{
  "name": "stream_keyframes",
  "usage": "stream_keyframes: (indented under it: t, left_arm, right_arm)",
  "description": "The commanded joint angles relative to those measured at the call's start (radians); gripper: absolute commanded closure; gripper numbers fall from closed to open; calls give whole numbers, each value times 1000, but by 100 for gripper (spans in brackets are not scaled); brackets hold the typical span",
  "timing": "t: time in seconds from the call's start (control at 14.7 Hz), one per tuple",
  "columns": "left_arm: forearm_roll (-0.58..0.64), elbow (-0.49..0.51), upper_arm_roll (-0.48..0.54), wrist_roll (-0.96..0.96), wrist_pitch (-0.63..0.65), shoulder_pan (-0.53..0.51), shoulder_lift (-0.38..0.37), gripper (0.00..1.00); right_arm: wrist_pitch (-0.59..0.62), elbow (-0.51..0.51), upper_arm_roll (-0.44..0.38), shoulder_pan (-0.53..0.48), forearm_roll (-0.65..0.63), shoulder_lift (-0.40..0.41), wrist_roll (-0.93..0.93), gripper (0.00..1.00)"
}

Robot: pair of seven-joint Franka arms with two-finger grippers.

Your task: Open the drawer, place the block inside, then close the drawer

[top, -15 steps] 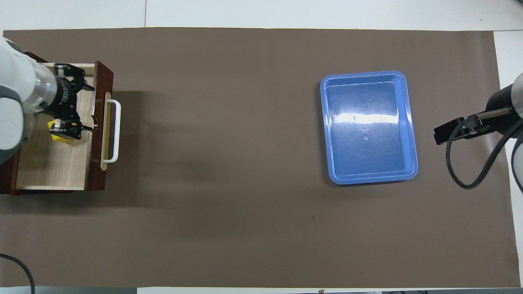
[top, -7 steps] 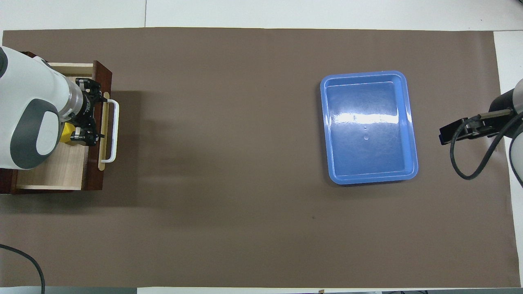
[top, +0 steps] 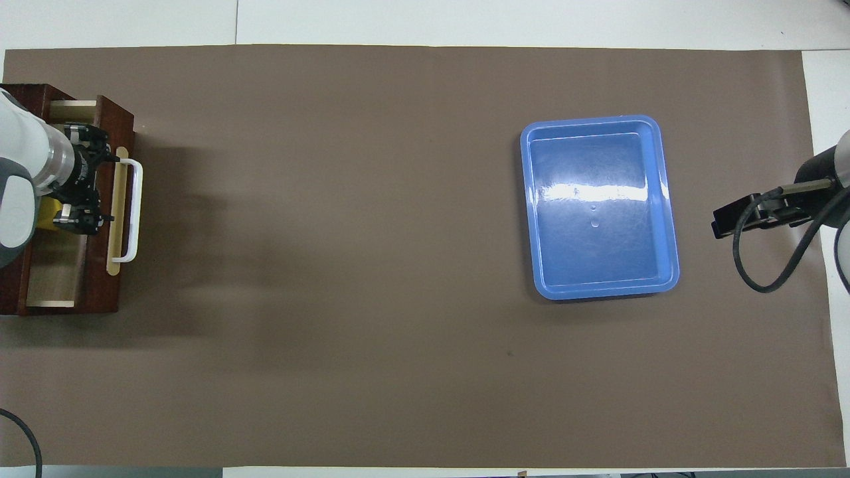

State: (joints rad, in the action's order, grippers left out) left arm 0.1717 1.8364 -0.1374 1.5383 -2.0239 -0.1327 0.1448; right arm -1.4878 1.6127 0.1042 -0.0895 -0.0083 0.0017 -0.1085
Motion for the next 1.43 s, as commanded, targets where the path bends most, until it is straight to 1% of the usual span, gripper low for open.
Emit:
stream_keyframes:
  t: [0.0,0.14,0.48,0.68,0.82,0.88,0.95,1.02,1.09,1.16,1.23,1.29,1.36]
  left_arm:
    - [22,20,-4,-79,-15,-66,-13,0]
    - [22,20,-4,-142,-16,-93,-13,0]
    - [22,17,-4,-193,-30,-129,-10,0]
    - [22,12,-8,-239,-24,-111,-8,0]
    - [11,12,-13,-238,-18,-94,-19,0]
    - [11,-3,-14,-241,-1,-82,-25,0]
    - [11,-26,-16,-265,34,-62,-37,0]
    - [9,-46,-22,-332,89,-59,-43,0]
    - [8,-57,-31,-430,158,-58,-66,0]
    - [-26,-58,-33,-528,207,-51,-100,0]
    - [-85,-62,-31,-637,238,-38,-129,0]
    - [-125,-86,-30,-729,278,-33,-145,0]
    - [-135,-112,-33,-777,331,-31,-143,0]
  right_arm:
    - [18,-11,12,-21,11,-3,6,0]
    - [18,-11,12,-18,8,-6,7,0]
    - [17,-10,12,-16,7,-6,7,0]
    - [11,-10,12,-18,8,-6,4,0]
    - [6,-10,12,-16,7,-6,3,0]
    - [6,-10,14,-15,7,-6,4,0]
    - [6,-7,14,-15,8,-6,6,0]
    - [4,-7,14,-15,8,-6,4,0]
    - [1,-8,14,-15,7,-6,1,0]
    - [1,-7,14,-15,7,-6,1,0]
    - [1,-4,15,-13,7,-8,0,0]
    - [3,-4,14,-13,7,-9,0,0]
    - [4,-4,15,-13,7,-9,0,0]
